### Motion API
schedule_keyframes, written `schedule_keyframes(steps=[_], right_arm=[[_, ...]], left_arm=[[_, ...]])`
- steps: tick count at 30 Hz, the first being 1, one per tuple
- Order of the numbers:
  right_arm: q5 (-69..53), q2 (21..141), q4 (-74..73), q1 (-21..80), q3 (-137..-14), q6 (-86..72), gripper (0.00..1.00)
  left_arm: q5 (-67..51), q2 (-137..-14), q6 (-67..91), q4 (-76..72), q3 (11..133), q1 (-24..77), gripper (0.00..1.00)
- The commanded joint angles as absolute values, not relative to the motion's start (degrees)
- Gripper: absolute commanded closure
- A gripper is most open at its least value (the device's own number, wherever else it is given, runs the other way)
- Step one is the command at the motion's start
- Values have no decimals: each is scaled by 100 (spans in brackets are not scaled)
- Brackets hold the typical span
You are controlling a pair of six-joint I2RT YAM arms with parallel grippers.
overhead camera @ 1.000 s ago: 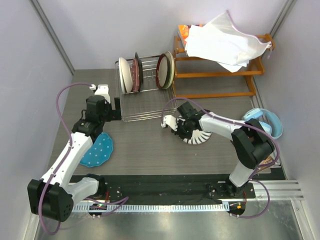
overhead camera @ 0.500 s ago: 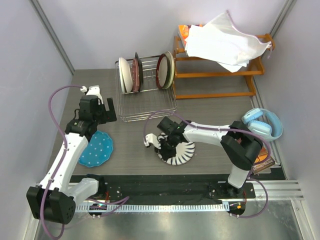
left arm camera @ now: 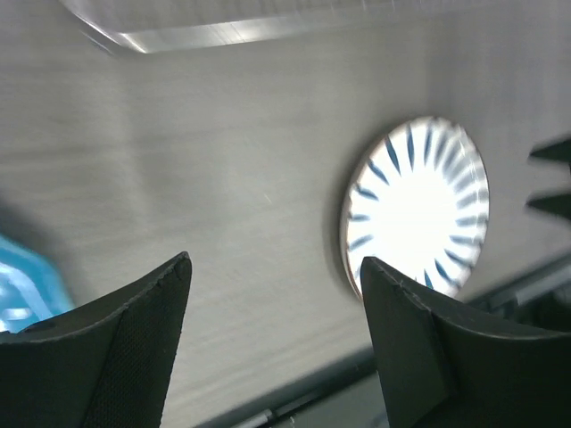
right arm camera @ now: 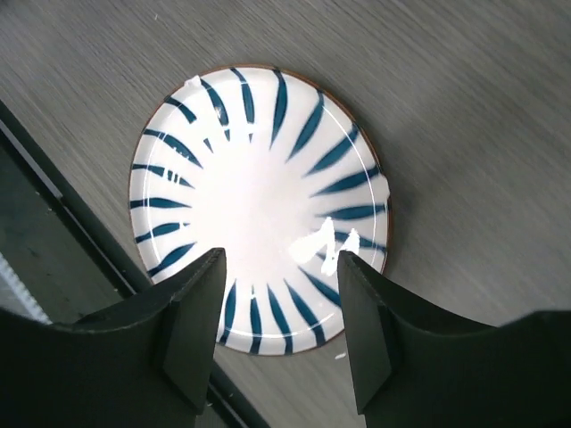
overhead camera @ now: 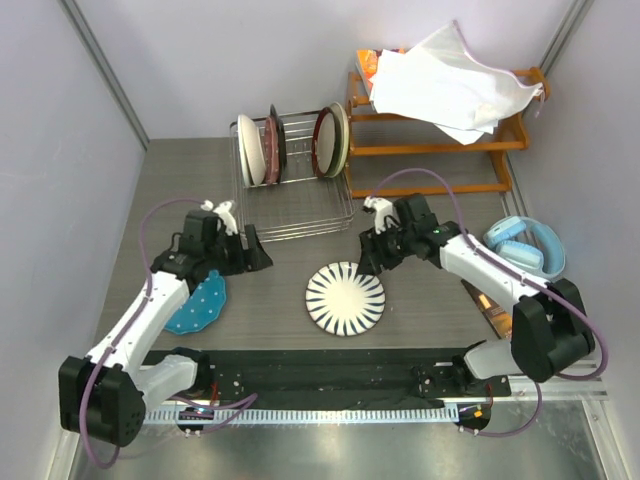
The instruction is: Load the plates into the dish rack
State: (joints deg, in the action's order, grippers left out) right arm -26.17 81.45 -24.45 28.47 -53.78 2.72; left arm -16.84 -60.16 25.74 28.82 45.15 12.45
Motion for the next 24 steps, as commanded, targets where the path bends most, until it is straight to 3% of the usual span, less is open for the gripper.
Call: schedule_keyframes(steps=[1,5,14,24], right_arm=[[-3215,7945,-2680,2330,-4827,-1000,41],[-3603,7884,-2409,1777,-4273,-1713,42],[-3691,7971,-1723,1459,-3525,-2338,42],[-3955,8990,-1116,1389,-3524,-2400,42]], left_arm=[[-2443,-6056,2935,2374,4158,1871,27],[-2523,-6283,3242,1822,3684,2258,36],[-1828,-7022,4289,27,2742,3023,44],[-1863,-7716,4877,-922,2707,3278,46]])
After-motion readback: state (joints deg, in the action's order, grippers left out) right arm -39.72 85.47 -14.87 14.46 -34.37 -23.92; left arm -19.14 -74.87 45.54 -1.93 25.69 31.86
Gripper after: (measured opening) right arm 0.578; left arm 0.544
